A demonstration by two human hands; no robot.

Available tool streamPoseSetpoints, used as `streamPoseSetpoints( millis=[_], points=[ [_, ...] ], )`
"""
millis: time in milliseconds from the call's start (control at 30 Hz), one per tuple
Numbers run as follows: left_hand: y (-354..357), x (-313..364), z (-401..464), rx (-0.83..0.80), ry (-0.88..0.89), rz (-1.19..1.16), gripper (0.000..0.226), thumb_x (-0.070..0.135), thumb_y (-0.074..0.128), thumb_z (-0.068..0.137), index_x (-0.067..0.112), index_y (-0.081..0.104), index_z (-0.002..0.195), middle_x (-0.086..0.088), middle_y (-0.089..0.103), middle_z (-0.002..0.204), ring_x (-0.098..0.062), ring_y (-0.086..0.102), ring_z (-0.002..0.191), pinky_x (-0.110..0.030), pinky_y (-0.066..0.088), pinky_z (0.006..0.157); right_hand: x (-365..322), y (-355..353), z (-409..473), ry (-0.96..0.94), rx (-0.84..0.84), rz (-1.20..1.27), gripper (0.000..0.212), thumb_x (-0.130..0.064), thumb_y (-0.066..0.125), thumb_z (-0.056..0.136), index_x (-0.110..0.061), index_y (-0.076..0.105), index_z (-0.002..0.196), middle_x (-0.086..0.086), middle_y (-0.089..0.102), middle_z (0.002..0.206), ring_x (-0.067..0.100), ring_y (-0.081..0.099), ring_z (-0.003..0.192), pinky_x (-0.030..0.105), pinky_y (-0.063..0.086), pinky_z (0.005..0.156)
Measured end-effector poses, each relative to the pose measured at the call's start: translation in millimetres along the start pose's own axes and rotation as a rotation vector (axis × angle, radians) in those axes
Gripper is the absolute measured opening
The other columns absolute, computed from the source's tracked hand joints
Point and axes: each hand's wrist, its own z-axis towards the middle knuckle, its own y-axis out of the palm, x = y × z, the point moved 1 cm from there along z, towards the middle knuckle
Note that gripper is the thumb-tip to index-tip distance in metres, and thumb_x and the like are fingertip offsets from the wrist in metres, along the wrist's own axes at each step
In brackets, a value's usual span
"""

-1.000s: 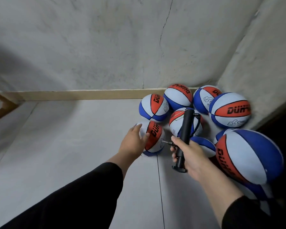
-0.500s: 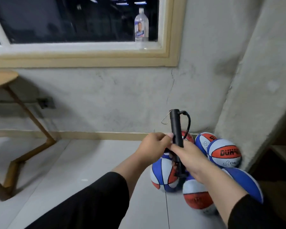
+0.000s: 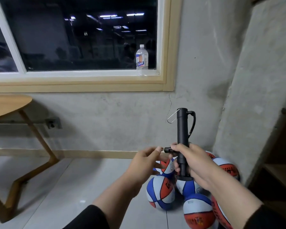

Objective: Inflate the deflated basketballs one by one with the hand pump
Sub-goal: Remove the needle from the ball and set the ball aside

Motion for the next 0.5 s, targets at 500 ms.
streamPoseSetpoints(
  millis=[500],
  points=[
    [32, -4, 27, 0.083, -0.01, -0.054, 0.023, 0.032, 0.067, 0.1, 0.01, 0.072, 0.106, -0.008, 0.077, 0.092, -0.014, 0.069, 0.074, -0.026, 0.056, 0.068, 15, -5, 18, -0.025, -0.181, -0.707, 0.018, -0.027, 0.065, 0.096, -0.028, 0.06, 0.114, 0.007, 0.075, 0.093, 0.017, 0.069, 0.072, 0.034, 0.059, 0.07]
  ],
)
